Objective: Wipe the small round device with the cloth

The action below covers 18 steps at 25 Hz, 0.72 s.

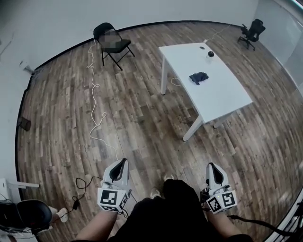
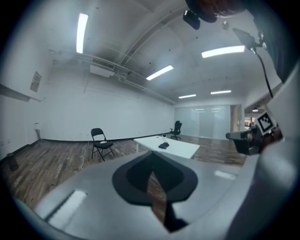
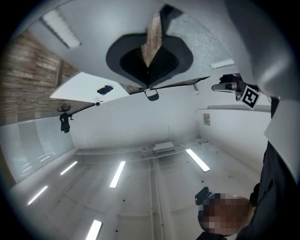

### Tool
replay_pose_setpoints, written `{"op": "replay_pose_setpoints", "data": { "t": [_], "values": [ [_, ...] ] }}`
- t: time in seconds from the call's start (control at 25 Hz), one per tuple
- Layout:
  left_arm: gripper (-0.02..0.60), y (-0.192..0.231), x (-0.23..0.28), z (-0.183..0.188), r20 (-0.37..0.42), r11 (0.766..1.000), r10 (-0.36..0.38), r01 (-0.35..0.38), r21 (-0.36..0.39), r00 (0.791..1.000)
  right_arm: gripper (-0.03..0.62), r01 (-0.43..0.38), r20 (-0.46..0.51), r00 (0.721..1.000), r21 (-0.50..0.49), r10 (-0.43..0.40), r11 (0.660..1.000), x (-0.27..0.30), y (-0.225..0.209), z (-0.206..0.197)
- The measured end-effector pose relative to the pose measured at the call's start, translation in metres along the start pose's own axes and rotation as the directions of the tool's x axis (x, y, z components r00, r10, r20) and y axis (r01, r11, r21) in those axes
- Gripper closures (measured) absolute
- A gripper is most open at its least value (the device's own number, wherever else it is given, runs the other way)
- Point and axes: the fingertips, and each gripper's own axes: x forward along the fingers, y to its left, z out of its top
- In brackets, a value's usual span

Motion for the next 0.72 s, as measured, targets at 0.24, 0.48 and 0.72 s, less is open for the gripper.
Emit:
{"op": "replay_pose_setpoints", "data": {
  "t": [0.24, 0.48, 0.72],
  "values": [
    [0.575, 0.031, 0.04, 0.01, 0.007, 1.0, 0.027, -0.027, 0.002, 1.0, 0.592, -0.029, -0.022, 0.999, 0.014, 0.029, 0.999, 0.071, -0.009, -0.007],
    [0.575, 0.085, 0.089, 0.017, -0.012, 0.991, 0.136, -0.136, 0.013, 0.991, 0.592, -0.095, -0.047, 0.994, 0.13, 0.102, 0.987, 0.193, -0.031, -0.013],
    [0.575, 0.127, 0.193, 0.05, -0.05, 0.985, 0.17, -0.171, -0.025, 0.984, 0.592, -0.157, -0.075, 0.983, 0.117, 0.166, 0.981, 0.317, -0.064, 0.022]
  ]
}}
